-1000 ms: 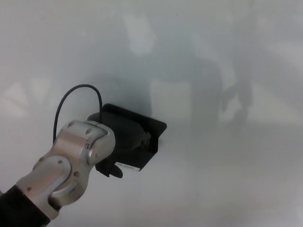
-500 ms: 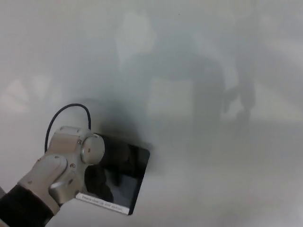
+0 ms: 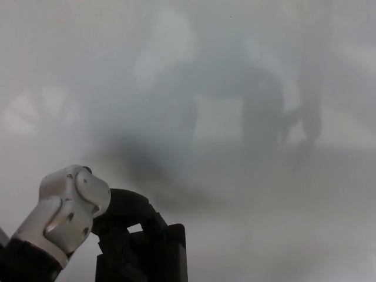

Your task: A magnetic marker holder is on the left hand side of the white board, the robot put the index and middle finger into the opening of the container and pull off the magnetic holder and hand it to a human on the left hand side.

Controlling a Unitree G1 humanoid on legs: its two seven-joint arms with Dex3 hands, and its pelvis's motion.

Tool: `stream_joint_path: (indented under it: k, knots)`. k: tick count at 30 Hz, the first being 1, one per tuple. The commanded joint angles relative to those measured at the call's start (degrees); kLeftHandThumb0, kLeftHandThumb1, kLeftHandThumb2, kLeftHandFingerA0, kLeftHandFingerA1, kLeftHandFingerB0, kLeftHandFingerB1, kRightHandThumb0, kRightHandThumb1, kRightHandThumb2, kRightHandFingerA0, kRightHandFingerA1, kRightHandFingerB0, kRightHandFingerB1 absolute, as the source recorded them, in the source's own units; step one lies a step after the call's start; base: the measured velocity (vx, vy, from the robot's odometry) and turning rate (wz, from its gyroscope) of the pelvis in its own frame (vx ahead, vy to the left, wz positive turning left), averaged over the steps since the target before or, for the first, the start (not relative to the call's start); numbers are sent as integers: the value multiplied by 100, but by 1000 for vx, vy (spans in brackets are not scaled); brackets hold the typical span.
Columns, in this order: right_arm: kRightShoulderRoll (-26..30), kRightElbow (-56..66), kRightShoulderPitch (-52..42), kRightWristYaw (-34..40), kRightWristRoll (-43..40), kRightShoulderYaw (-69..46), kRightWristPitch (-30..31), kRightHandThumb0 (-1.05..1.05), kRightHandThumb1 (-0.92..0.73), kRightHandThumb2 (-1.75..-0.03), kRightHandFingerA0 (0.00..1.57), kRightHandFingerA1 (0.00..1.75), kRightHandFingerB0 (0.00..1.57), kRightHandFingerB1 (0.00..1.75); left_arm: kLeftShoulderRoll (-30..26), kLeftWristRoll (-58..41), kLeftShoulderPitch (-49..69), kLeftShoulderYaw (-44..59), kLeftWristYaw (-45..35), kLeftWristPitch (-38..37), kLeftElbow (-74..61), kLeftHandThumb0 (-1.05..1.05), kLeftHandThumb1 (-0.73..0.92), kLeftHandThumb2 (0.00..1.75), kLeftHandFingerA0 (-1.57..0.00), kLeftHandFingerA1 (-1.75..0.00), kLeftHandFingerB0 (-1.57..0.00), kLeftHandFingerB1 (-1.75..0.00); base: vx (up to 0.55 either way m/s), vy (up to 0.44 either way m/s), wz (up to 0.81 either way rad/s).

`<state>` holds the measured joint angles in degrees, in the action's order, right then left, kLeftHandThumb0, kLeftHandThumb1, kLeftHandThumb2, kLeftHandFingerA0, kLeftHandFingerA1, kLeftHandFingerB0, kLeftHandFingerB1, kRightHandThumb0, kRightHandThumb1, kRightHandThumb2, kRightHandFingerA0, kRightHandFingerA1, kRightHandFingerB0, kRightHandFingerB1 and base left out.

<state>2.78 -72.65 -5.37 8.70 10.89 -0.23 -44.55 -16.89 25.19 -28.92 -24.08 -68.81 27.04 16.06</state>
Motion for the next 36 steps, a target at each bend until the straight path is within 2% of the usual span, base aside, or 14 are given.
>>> stream_joint_path:
  k: [1,2,5,6,20,22,23,26,27,28,29,34,35,36]
  knots:
    - [124,25,80,59,25,21,20,-65,-82,-65,63,41,30,30,231,-1527,182,764,-775,1432,-126,-16,52,51,-61,-175,-42,-175,0,0,0]
    - [126,20,95,48,5,3,29,-70,-66,-98,57,57,26,45,273,-1600,211,853,-738,1466,-149,-17,51,51,-61,-175,-42,-175,0,0,0]
    - [124,0,116,51,-12,-15,57,-70,-66,-98,55,56,26,45,365,-1831,298,1081,-714,1542,-120,-14,52,54,-65,-175,-44,-175,0,0,0]
    - [124,4,125,55,-9,-14,56,-65,-82,-65,63,41,30,30,445,-2002,360,1268,-675,1624,-104,-7,52,54,-69,-175,-48,-175,0,0,0]
    - [144,30,175,9,-21,-20,14,-64,-81,-65,64,41,30,30,2087,-3848,2003,3620,100,2518,-1670,-7,54,51,-70,-175,-48,-175,0,0,0]
    - [145,16,176,-7,-30,-28,25,-64,-81,-65,64,41,30,30,2708,-4328,2387,4103,338,2842,-2159,-4,53,54,-69,-175,-63,-160,0,0,0]
    - [149,12,173,-15,-41,-37,49,-65,-81,-65,64,41,30,30,3487,-4848,2758,4711,710,3487,-2855,-3,50,51,-70,-175,-92,-69,0,0,0]
    - [151,13,172,-15,-45,-40,57,-65,-81,-65,64,41,30,30,3776,-4947,2852,4936,840,3780,-3146,-3,50,51,-70,-175,-92,-69,0,0,0]
    - [144,8,166,3,-37,-35,80,-67,-81,-65,64,41,30,30,4074,-5167,2972,5141,973,3908,-3499,-17,54,54,-70,-175,-72,-123,0,0,0]
    - [139,4,162,17,-32,-32,96,-67,-81,-65,64,41,30,30,4287,-5337,3058,5288,1070,3995,-3751,-17,54,54,-70,-175,-72,-123,0,0,0]
    - [139,-1,154,31,-20,-24,104,-66,-82,-65,65,41,30,30,4532,-5531,3109,5516,1166,4215,-3979,-18,56,54,-69,-175,-79,-84,0,0,0]
    - [123,-5,144,-9,-40,-33,104,-67,-82,-66,65,41,31,31,5109,-6330,3379,5892,1595,4260,-4582,-22,58,55,-71,-175,-78,-84,0,0,0]
    - [118,-9,139,-43,-64,-50,98,-70,-66,-98,57,57,26,45,5161,-6783,3457,5968,1782,4261,-4719,-27,63,57,-69,-175,-66,-135,0,0,0]
    - [115,-12,136,-69,-82,-62,94,-70,-66,-98,57,57,26,45,5197,-7118,3516,6020,1915,4252,-4815,-27,63,57,-69,-175,-66,-135,0,0,0]
